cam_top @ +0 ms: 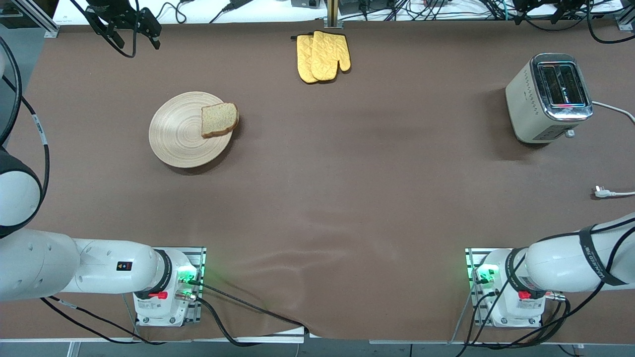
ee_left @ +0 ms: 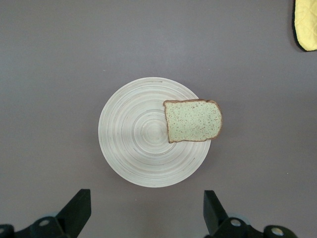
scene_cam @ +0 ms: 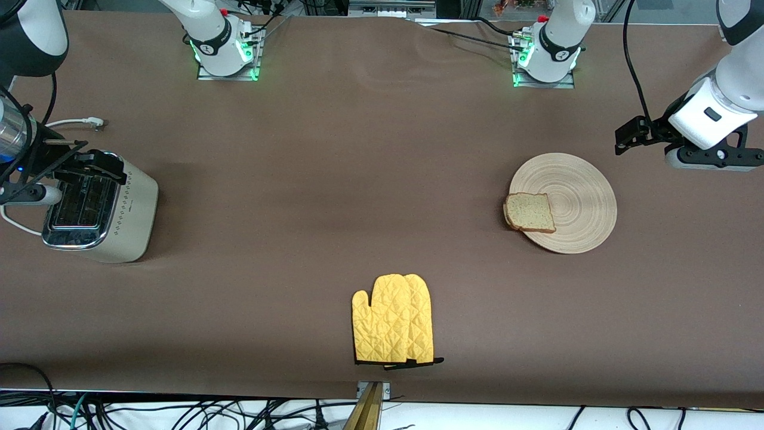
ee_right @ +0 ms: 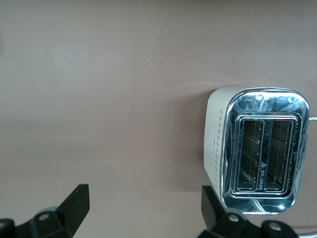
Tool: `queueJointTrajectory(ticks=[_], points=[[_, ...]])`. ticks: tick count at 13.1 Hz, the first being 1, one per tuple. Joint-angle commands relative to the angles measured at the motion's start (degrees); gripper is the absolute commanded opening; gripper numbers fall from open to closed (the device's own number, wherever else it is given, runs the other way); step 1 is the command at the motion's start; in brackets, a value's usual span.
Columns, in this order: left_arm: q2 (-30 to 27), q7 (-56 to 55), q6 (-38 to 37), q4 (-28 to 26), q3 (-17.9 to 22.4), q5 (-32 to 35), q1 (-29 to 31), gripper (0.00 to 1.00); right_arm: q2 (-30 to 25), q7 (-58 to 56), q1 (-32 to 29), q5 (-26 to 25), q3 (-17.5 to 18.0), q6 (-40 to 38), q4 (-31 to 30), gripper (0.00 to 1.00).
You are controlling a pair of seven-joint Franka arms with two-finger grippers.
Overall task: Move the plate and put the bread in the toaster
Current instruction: 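Lower the left gripper and grasp the wooden plate's rim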
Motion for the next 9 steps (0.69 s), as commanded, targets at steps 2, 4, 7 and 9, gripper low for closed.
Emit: queueJointTrajectory(ticks=[2,4,7,9], points=[[1.8,0.8,-1.3,1.7,0.5,-3.8,2.4,1.0,0.4,-0.6,-0.3,-0.7,0.1,-0.4,1.3,1.0],[4.3,1.1,-1.3,1.6,0.5,-7.8,5.5,1.0,0.5,-0.6,-0.3,-0.6,0.1,-0.4,1.4,1.0],[8.1,6.2,-2.1,1.4,0.5,-8.5,10.1,1.0,0.4,-0.6,-0.3,-0.5,0.1,-0.4,1.3,1.0],[11.4,8.1,-3.3,1.4,0.5,-9.6,12.4,1.0,0.4,-0.6,-0.3,-0.4,0.1,-0.4,1.3,1.0]])
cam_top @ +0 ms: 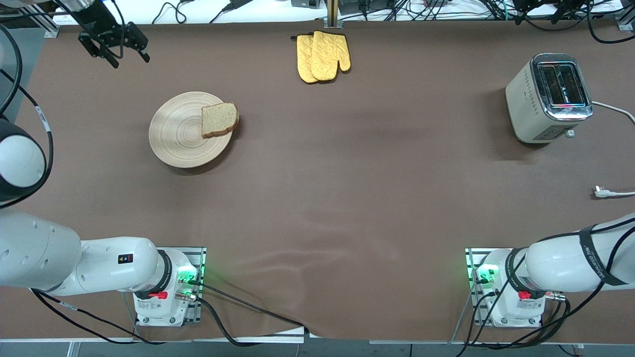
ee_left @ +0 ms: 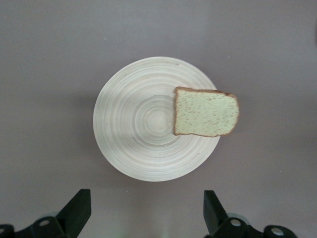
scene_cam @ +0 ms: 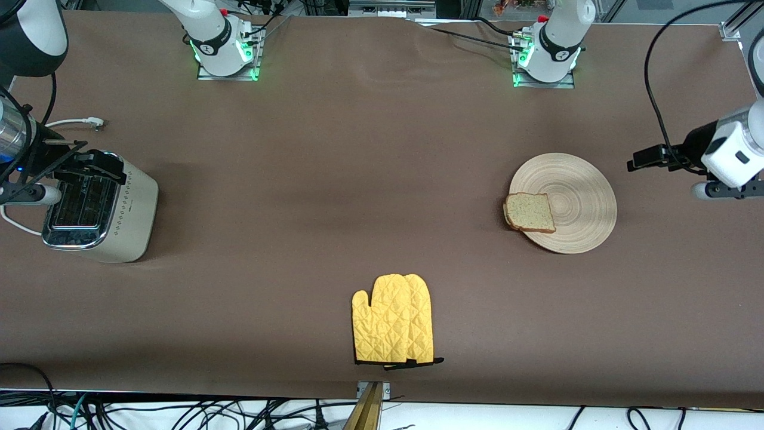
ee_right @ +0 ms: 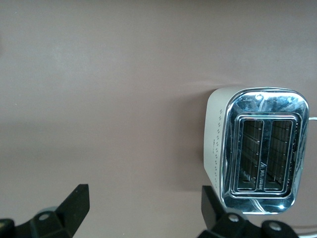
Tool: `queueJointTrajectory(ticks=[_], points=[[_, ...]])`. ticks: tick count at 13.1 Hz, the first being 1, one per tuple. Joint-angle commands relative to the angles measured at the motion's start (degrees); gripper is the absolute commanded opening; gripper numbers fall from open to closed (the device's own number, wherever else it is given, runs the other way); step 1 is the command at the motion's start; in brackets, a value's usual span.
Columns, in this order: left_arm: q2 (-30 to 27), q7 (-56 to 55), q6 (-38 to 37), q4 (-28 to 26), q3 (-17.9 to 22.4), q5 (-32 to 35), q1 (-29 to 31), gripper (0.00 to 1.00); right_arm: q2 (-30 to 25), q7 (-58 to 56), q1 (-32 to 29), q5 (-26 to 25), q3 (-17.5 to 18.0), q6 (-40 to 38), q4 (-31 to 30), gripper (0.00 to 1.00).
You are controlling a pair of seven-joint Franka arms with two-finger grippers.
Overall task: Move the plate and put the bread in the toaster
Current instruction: 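Lower the left gripper and grasp the wooden plate's rim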
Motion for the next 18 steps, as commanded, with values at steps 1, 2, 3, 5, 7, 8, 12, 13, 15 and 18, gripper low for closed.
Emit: queueJointTrajectory(ticks=[1,2,3,5,7,8,12,13,15,18], points=[[4.8,3.1,-2.2,1.6,-0.3,-3.9,4.9,1.0,0.4,-0.7,-0.2,-0.5,0.2,-0.4,1.3,1.0],[7.0,6.1,-2.3,1.6,-0.4,-6.6,7.4,1.0,0.5,-0.7,-0.2,-0.6,0.2,-0.4,1.3,1.0],[9.2,11.6,-2.3,1.6,-0.3,-9.2,9.6,1.0,0.4,-0.6,-0.2,-0.6,0.2,-0.4,1.3,1.0],[13.8,17.9,-2.3,1.6,-0.4,-13.8,14.0,1.0,0.5,-0.6,-0.2,-0.6,0.2,-0.4,1.3,1.0],[17.5,22.6,-2.4,1.6,-0.4,-16.7,17.1,1.0,0.5,-0.7,-0.3,-0.5,0.2,-0.4,1.3,1.0],[19.4,26.6,-2.4,1.6,-0.4,-17.7,18.3,1.0,0.5,-0.7,-0.3,-0.5,0.2,-0.4,1.3,1.0],[28.0,42.0,-2.4,1.7,-0.4,-24.4,22.8,1.0,0.4,-0.7,-0.3,-0.6,0.2,-0.4,1.3,1.0],[29.5,44.4,-2.4,1.7,-0.4,-25.6,23.9,1.0,0.5,-0.7,-0.3,-0.5,0.1,-0.4,1.3,1.0],[32.3,46.0,-2.3,1.7,-0.4,-27.0,24.0,0.97,0.5,-0.7,-0.4,-0.5,-0.1,-0.4,1.3,1.0],[35.1,47.8,-1.6,1.8,-0.4,-28.6,24.0,0.61,0.5,-0.7,-0.4,-0.5,-0.1,-0.4,1.3,1.0]])
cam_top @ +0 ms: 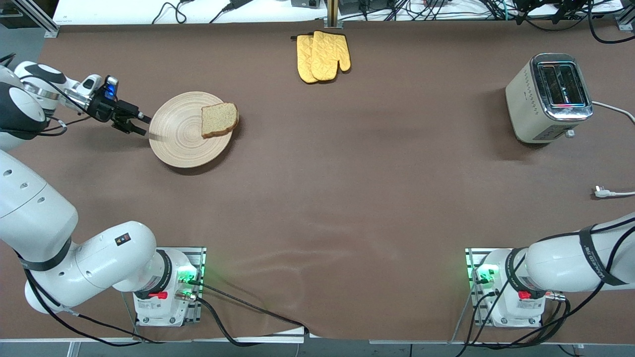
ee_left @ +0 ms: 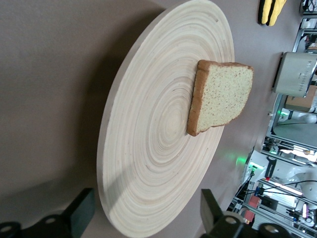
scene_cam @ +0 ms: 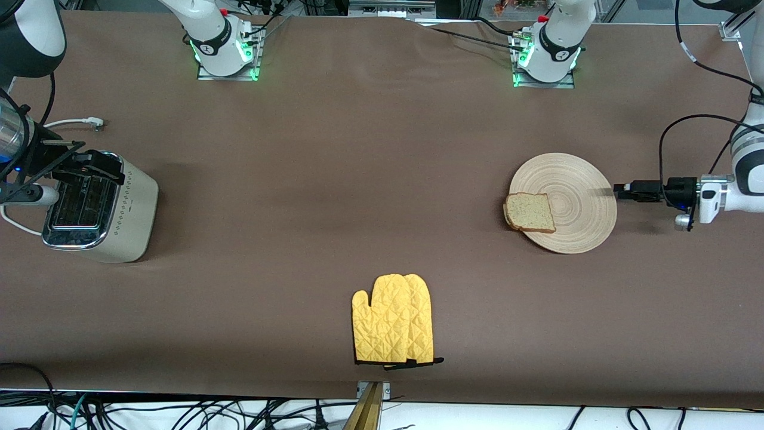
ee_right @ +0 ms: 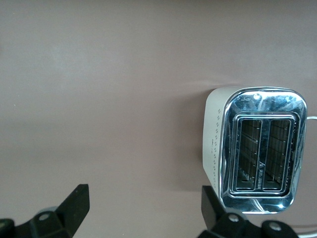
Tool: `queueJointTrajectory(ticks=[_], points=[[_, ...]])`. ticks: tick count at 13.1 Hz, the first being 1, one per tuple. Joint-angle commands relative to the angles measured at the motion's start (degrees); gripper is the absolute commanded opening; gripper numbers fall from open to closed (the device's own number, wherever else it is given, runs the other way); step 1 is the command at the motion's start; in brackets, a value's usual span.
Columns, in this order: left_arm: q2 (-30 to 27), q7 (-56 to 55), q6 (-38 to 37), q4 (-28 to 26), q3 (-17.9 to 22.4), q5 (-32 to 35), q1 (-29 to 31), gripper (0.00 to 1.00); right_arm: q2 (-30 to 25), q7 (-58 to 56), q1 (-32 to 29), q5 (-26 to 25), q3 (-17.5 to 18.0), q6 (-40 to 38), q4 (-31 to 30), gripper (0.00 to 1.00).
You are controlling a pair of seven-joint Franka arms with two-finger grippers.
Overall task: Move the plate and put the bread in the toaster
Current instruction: 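Lower the left gripper and grasp the wooden plate's rim, then slide the plate with the left gripper toward the table's middle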
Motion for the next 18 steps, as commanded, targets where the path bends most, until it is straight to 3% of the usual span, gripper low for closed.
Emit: queueJointTrajectory(ticks=[1,2,4,7,11,16,18], points=[[2.3,3.3,0.0,1.6,-0.4,-1.9,0.4,0.59,0.7,-0.7,-0.3,-0.5,0.1,-0.4,1.3,1.0],[3.5,3.8,0.3,1.6,-0.4,-2.7,0.4,0.48,0.8,-0.8,-0.3,-0.5,0.1,-0.4,1.3,1.0],[4.8,4.4,0.3,1.6,-0.4,-3.6,0.3,0.45,0.8,-0.7,-0.3,-0.5,0.1,-0.4,1.3,1.0],[4.8,4.8,0.3,1.6,-0.4,-3.8,0.3,0.01,0.8,-0.7,-0.3,-0.5,0.1,-0.4,1.3,1.0],[4.4,5.4,-0.5,1.7,-1.5,-5.2,-0.1,0.0,0.8,-0.7,-0.3,-0.4,0.1,-0.4,1.3,1.0],[4.7,0.9,-0.7,1.7,-11.1,-14.4,-1.5,0.0,0.8,0.1,0.1,-0.5,0.3,-0.3,1.3,1.0],[5.0,-0.8,-0.4,1.4,-11.4,-18.3,-6.4,0.0,1.1,0.1,0.2,-0.7,0.3,-0.4,1.3,1.0]])
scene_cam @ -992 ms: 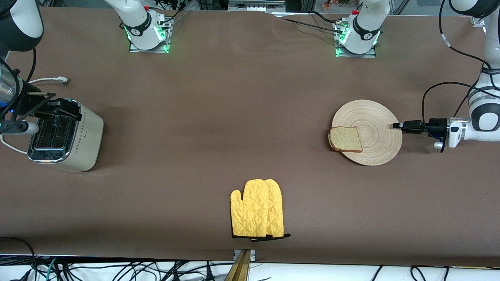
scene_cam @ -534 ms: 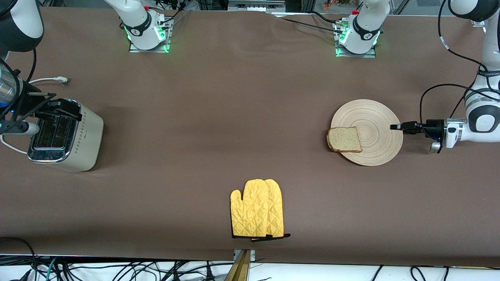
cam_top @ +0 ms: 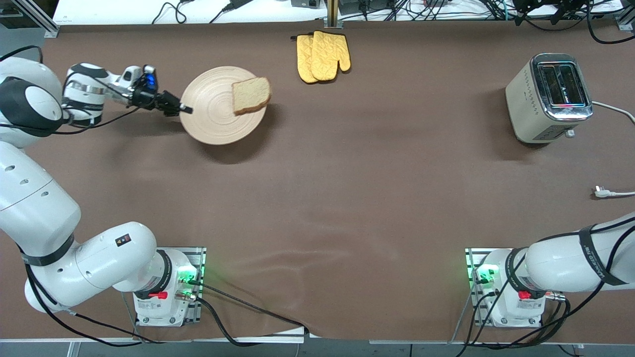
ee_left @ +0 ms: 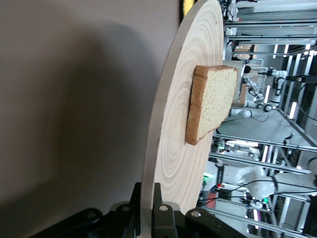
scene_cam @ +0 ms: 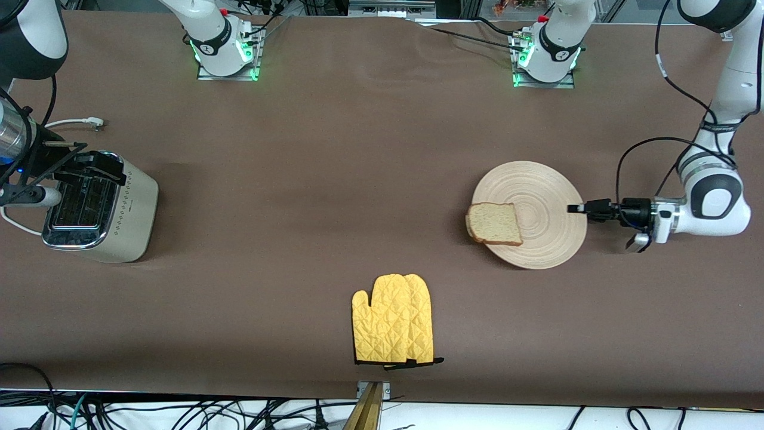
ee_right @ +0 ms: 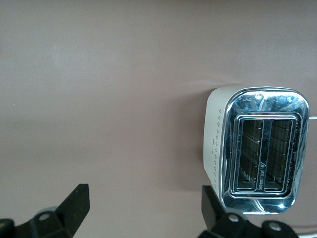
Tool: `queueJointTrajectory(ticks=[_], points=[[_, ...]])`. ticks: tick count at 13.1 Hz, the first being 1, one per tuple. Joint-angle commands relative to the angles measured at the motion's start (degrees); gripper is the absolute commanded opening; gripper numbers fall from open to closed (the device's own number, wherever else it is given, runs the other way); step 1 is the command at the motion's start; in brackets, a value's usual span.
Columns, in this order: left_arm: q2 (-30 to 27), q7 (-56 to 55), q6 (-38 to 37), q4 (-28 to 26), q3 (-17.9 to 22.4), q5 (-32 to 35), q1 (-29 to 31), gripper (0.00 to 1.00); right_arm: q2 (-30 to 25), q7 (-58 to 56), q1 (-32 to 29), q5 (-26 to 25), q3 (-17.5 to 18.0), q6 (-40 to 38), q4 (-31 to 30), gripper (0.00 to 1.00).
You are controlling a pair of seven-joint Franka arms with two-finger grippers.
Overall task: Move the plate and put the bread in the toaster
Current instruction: 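Slide the plate with the left gripper toward the table's middle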
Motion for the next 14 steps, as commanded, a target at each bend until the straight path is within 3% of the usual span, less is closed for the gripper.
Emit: queueJointTrajectory(ticks=[1,6,9,12,13,14], points=[[0.5,-1.1,-0.7,0.3,-0.2,-4.7,-5.1,0.0,0.9,0.2,0.0,-0.7,0.2,-0.5,1.2,1.0],[4.9,-0.6,0.9,1.9,-0.1,-11.8,-20.2,0.0,2.6,-0.1,-0.9,-0.9,0.0,-0.7,1.1,1.0],[6.8,-0.2,12.3,1.8,-0.1,-17.5,-27.2,0.0,3.2,-0.6,-1.7,-1.1,0.0,-0.6,1.2,1.0],[7.0,-0.1,15.7,1.6,-0.1,-21.2,-30.2,0.02,3.8,-0.4,-1.6,-1.0,0.1,-0.8,1.1,1.0],[7.0,-0.1,15.8,1.4,-0.1,-21.2,-30.2,0.55,3.9,0.0,-1.4,-0.7,0.3,-0.8,0.7,1.0],[6.7,-0.2,15.8,0.9,-0.1,-21.1,-29.6,1.0,4.4,0.2,-1.2,-0.3,0.5,-0.8,0.6,1.0]])
